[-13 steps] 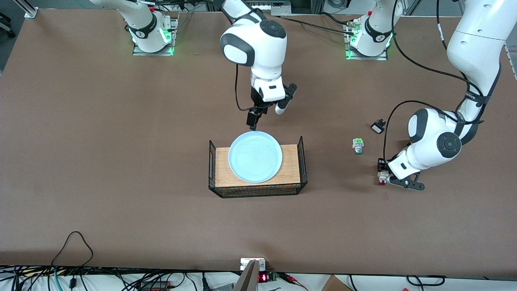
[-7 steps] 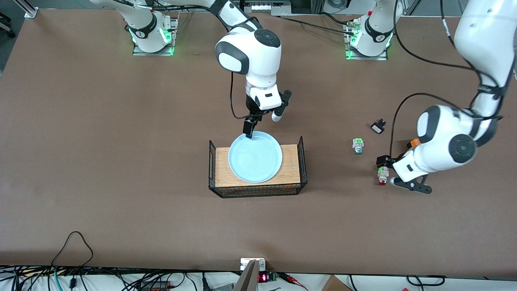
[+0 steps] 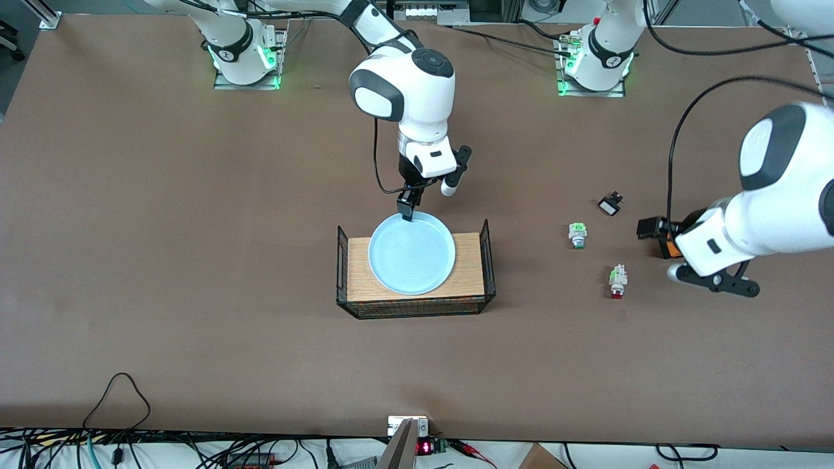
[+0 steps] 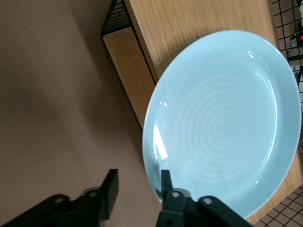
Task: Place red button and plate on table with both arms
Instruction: 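Lower the button with the left gripper while the right gripper grips the plate, then lift the plate with the right gripper while the left gripper retracts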
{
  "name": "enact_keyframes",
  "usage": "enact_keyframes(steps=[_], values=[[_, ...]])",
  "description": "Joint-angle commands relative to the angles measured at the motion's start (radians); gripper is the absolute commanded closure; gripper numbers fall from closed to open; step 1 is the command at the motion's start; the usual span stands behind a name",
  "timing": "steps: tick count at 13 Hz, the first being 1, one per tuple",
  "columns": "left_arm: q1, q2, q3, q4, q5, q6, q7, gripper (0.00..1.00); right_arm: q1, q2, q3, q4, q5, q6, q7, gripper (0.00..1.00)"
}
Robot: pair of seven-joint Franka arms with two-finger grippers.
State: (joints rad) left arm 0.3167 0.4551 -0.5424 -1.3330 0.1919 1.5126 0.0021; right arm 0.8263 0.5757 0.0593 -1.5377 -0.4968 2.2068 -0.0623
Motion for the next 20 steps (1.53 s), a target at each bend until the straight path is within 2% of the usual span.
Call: enact_keyframes(steps=[1,3,4,5,6,8,9,12,14,15,20], values=[[0.002,-0.093,-0.007,0.002,-0.022,-0.081,-0.008,0.0,0.004,0.004,0.004,0.014,-0.016,0.002,-0.016,1.0],[-0.02,-0.188,0.047,-0.052,-0.08,-0.074,-0.007,0.0,0.005,0.0,0.004,0.021,-0.016,-0.002,-0.019,1.0],[-0.113,-0.254,0.162,-0.095,-0.107,-0.068,-0.005,0.0,0.007,-0.005,0.004,0.022,-0.011,-0.007,-0.024,1.0],[-0.246,-0.313,0.321,-0.148,-0.136,-0.054,-0.008,0.0,0.005,-0.016,0.005,0.021,-0.009,-0.015,-0.024,1.0],[-0.287,-0.363,0.385,-0.202,-0.164,-0.026,0.001,0.0,0.005,-0.042,0.007,0.022,-0.002,-0.041,-0.022,1.0],[-0.288,-0.462,0.4,-0.344,-0.173,0.125,0.007,0.0,0.007,-0.08,0.013,0.022,0.009,-0.055,-0.019,1.0],[-0.298,-0.479,0.436,-0.374,-0.174,0.158,0.007,0.0,0.007,-0.103,0.014,0.022,0.029,-0.068,-0.019,1.0],[-0.295,-0.432,0.443,-0.321,-0.177,0.146,0.004,0.0,-0.001,-0.172,0.013,0.028,0.113,-0.111,-0.028,1.0],[-0.294,-0.426,0.443,-0.313,-0.175,0.146,0.007,0.0,-0.01,-0.204,0.002,0.066,0.168,-0.208,-0.031,1.0],[-0.294,-0.426,0.443,-0.314,-0.175,0.146,0.004,0.0,-0.033,-0.223,0.001,0.067,0.169,-0.241,-0.043,1.0],[-0.297,-0.423,0.437,-0.296,-0.174,0.146,0.006,0.0,-0.223,-0.319,0.004,0.039,0.199,-0.377,-0.414,1.0]])
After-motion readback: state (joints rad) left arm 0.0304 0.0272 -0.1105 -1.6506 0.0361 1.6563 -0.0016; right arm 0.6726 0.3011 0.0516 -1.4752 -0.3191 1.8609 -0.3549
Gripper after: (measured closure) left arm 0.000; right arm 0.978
